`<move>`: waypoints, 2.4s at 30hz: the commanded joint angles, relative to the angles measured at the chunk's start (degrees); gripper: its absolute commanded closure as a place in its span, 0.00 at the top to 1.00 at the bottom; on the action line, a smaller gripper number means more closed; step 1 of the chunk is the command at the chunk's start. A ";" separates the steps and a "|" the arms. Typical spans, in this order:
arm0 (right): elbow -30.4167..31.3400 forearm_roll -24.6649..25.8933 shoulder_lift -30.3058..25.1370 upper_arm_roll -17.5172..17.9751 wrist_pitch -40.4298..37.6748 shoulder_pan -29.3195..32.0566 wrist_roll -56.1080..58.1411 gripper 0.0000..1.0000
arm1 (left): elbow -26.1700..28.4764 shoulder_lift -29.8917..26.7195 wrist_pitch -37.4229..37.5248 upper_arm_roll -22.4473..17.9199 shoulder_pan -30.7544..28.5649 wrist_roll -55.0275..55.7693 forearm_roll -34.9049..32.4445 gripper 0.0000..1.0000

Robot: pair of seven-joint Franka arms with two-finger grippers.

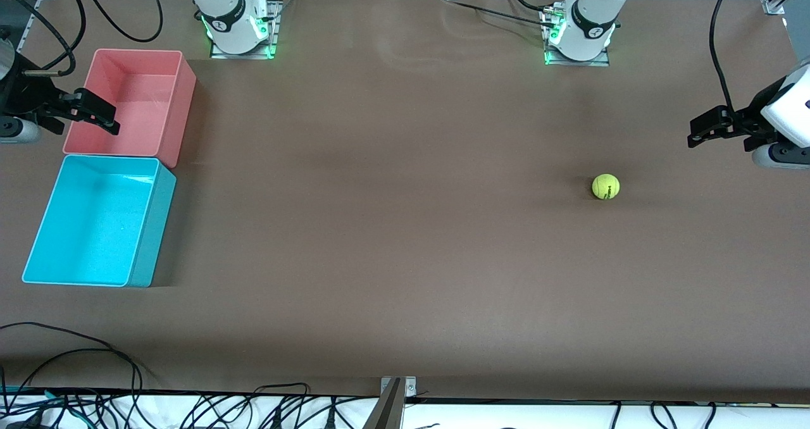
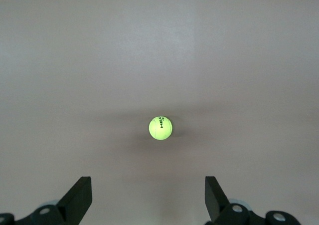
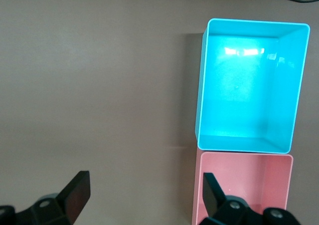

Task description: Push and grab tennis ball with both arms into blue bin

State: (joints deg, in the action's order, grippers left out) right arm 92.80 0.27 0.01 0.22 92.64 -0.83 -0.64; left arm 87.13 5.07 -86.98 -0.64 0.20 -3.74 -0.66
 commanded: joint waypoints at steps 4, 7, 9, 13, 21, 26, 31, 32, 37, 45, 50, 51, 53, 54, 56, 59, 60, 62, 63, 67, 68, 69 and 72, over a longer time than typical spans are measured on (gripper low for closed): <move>-0.78 -0.44 -0.45 0.14 -1.23 0.04 0.38 1.00 | 0.68 -0.76 -0.12 0.02 0.07 0.40 0.75 1.00; -0.78 -0.44 -0.45 0.14 -1.23 0.04 0.38 1.00 | 0.68 -0.85 -0.12 0.02 0.07 0.40 0.74 1.00; -0.78 -0.44 -0.45 0.14 -1.23 0.04 0.38 1.00 | 0.68 -0.85 -0.12 0.02 0.07 0.40 0.83 1.00; -0.78 -0.44 -0.45 0.14 -1.23 0.04 0.38 1.00 | 0.68 -0.85 -0.12 0.02 0.07 0.31 0.83 1.00; -0.78 -0.44 -0.45 0.14 -1.23 0.04 0.38 1.00 | 0.68 -0.85 -0.12 0.02 0.07 0.31 0.83 1.00; -0.78 -0.44 -0.45 0.14 -1.23 0.04 0.38 1.00 | 0.68 -0.76 -0.12 0.02 0.07 0.31 0.83 1.00; -0.78 -0.44 -0.45 0.14 -1.23 0.04 0.47 1.00 | 0.68 -0.76 -0.12 0.02 0.15 0.31 0.83 1.00; -0.78 -0.44 -0.45 0.14 -1.32 0.04 0.38 1.00 | 0.68 -0.76 -0.12 0.02 0.15 0.31 0.83 1.00; -0.78 -0.44 -0.45 0.05 -1.23 0.04 0.38 1.00 | 0.68 -0.67 -0.12 0.02 0.15 0.22 0.83 1.00; -0.78 -0.44 -0.45 0.14 -1.23 0.04 0.38 1.00 | 0.50 -0.50 -0.30 0.02 0.33 -0.13 0.39 1.00; -0.78 -0.44 -0.45 0.05 -1.23 0.04 0.38 1.00 | -1.34 0.29 -0.30 0.02 0.51 0.40 0.13 1.00; -0.78 -0.44 -0.45 0.05 -1.32 0.04 0.38 1.00 | -1.34 0.38 -0.30 0.02 0.50 0.40 0.13 1.00; -0.78 -0.44 -0.45 0.13 -1.23 0.04 0.38 1.00 | -1.43 0.38 -0.38 0.02 0.33 0.40 0.13 1.00; -0.78 -0.44 -0.45 0.05 -1.32 0.04 0.38 1.00 | -1.52 0.38 -0.38 0.02 0.24 0.40 0.22 1.00; -0.78 -0.44 -0.45 0.05 -1.32 0.04 0.38 1.00 | -2.31 0.29 -0.38 -0.15 -0.20 0.49 0.30 1.00; -0.78 -0.44 -0.45 0.05 -1.23 0.04 0.38 1.00 | -2.93 0.29 -0.30 -0.15 -0.20 2.41 0.13 1.00; -0.78 -0.44 -0.45 0.05 -1.32 0.04 0.38 1.00 | -2.93 0.29 -0.30 -0.15 -0.29 4.16 0.22 1.00; -0.78 -0.44 -0.45 0.05 -1.23 0.04 0.38 1.00 | -2.84 0.55 -0.30 -0.24 -0.29 7.85 0.13 0.91; -0.78 -0.44 -0.45 0.05 -1.32 0.04 0.38 1.00 | -2.84 0.73 -0.30 -0.15 -0.29 9.61 0.13 0.83; -0.78 -0.44 -0.45 0.05 -1.23 0.04 0.38 1.00 | -2.75 0.82 -0.21 -0.15 -0.20 13.05 0.13 0.14; -0.78 -0.44 -0.45 0.13 -1.32 0.04 0.38 1.00 | -2.75 0.82 -0.12 -0.24 -0.20 13.32 0.13 0.02; -0.78 -0.53 -0.45 0.05 -1.32 0.04 0.38 1.00 | -2.66 0.91 0.05 -0.24 -0.20 13.75 0.04 0.00; -0.78 -0.44 -0.45 0.13 -1.32 0.04 0.38 1.00 | -2.49 1.26 0.23 -0.33 -0.37 17.43 0.04 0.00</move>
State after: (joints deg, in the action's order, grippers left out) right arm 92.80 0.27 0.01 0.22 92.58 -0.84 -0.64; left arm 85.55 5.40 -87.57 -0.81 0.00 8.80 -0.66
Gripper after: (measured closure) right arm 0.000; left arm 0.326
